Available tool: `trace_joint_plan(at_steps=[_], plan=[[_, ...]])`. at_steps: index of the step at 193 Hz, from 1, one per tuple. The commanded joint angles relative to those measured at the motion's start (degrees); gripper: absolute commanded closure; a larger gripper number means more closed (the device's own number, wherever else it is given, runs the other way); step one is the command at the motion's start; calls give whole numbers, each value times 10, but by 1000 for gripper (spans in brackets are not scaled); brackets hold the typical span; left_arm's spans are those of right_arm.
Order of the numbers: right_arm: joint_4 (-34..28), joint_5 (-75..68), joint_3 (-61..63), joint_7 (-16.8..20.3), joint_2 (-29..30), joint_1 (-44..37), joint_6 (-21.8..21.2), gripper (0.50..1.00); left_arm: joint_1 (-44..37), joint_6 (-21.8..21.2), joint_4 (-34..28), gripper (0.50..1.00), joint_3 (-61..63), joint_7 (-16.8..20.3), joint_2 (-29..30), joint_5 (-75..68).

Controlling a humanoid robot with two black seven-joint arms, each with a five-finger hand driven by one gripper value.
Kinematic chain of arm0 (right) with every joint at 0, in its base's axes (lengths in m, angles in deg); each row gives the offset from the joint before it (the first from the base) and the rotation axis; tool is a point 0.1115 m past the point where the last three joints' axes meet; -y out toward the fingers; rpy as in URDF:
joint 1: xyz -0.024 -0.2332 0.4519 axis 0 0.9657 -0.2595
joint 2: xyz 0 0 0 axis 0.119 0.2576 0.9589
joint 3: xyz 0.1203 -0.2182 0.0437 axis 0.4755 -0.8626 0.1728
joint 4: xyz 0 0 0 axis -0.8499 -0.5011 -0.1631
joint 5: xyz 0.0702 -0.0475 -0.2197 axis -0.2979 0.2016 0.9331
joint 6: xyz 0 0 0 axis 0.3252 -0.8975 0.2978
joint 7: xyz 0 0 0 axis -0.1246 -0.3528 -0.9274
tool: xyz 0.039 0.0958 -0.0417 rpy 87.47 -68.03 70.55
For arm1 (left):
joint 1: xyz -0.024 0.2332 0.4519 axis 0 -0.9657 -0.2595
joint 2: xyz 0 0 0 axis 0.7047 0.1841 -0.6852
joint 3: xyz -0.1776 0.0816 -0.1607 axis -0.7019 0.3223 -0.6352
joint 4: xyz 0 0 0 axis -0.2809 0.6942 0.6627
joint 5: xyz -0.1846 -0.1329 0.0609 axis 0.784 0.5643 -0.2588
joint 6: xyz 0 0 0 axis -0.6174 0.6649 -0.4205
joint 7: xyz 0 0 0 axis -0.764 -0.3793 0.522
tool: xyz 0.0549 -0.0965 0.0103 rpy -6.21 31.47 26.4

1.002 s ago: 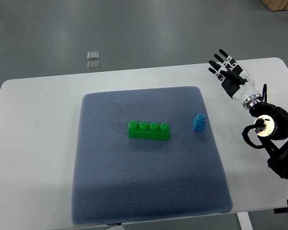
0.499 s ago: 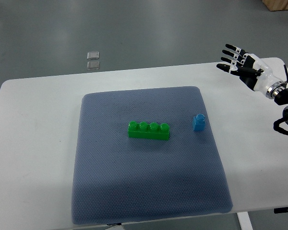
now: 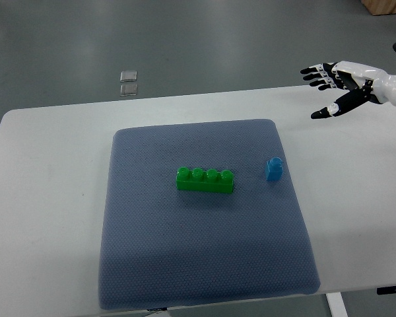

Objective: Stack blue block on green block with right hand
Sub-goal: 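Raise the right hand and swing it over the mat, then lower the right hand down around the small blue block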

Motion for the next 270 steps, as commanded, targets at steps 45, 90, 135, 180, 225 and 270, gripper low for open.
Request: trace_joint_plan(at_steps=[45, 90, 135, 180, 225, 270], plan=[[-63, 49, -216, 30, -21, -215, -27, 581, 0, 0, 0, 500, 0, 0, 0, 0], [-64, 48, -358, 37, 37, -323, -21, 581, 0, 0, 0, 500, 0, 0, 0, 0], [-66, 42, -450, 51, 96, -389, -19, 581, 0, 0, 0, 500, 0, 0, 0, 0], [-68, 17, -522, 56, 146, -437, -12, 581, 0, 0, 0, 500, 0, 0, 0, 0], [-89, -47, -613, 55, 201, -490, 5, 583, 0, 0, 0, 500, 0, 0, 0, 0], [-112, -124, -689, 52, 272, -520, 49, 583, 0, 0, 0, 500, 0, 0, 0, 0]])
